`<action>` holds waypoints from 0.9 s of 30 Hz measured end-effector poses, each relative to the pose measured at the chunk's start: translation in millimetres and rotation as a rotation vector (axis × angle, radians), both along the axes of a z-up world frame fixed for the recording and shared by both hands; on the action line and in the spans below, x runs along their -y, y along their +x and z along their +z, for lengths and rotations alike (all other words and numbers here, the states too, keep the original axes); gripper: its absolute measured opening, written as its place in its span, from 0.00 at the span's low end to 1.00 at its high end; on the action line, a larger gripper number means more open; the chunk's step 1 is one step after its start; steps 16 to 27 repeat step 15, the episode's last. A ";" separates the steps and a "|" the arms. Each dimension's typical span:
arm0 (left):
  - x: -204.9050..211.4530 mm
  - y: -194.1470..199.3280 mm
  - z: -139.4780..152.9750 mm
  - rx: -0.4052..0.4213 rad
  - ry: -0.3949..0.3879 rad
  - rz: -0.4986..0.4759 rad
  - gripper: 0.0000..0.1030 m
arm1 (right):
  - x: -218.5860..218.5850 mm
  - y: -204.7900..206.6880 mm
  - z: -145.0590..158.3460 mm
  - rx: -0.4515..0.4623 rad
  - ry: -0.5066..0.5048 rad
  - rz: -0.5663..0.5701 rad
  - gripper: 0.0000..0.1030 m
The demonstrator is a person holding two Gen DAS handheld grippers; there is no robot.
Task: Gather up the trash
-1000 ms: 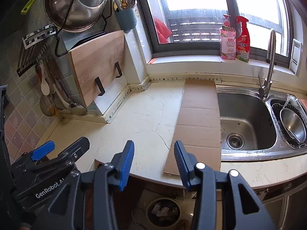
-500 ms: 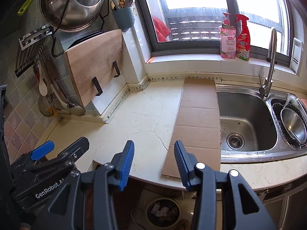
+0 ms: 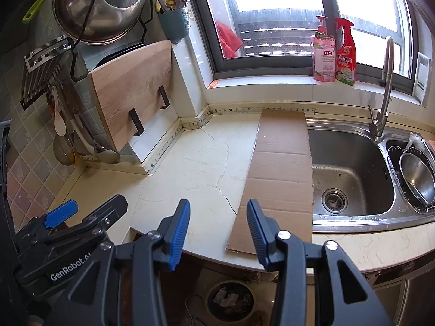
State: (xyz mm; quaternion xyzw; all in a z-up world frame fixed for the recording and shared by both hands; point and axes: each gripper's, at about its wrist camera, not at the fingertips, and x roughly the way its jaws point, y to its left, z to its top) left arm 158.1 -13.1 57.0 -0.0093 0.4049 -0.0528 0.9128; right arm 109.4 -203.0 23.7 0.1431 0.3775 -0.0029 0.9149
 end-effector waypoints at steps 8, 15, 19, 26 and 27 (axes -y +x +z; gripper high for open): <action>2.2 3.5 0.1 0.010 0.012 0.011 0.94 | 4.1 9.0 -2.5 0.004 0.011 0.016 0.42; 9.9 8.0 -0.7 0.008 0.023 0.028 0.94 | 8.8 15.5 -4.6 0.004 0.023 0.027 0.42; 9.9 8.0 -0.7 0.008 0.023 0.028 0.94 | 8.8 15.5 -4.6 0.004 0.023 0.027 0.42; 9.9 8.0 -0.7 0.008 0.023 0.028 0.94 | 8.8 15.5 -4.6 0.004 0.023 0.027 0.42; 9.9 8.0 -0.7 0.008 0.023 0.028 0.94 | 8.8 15.5 -4.6 0.004 0.023 0.027 0.42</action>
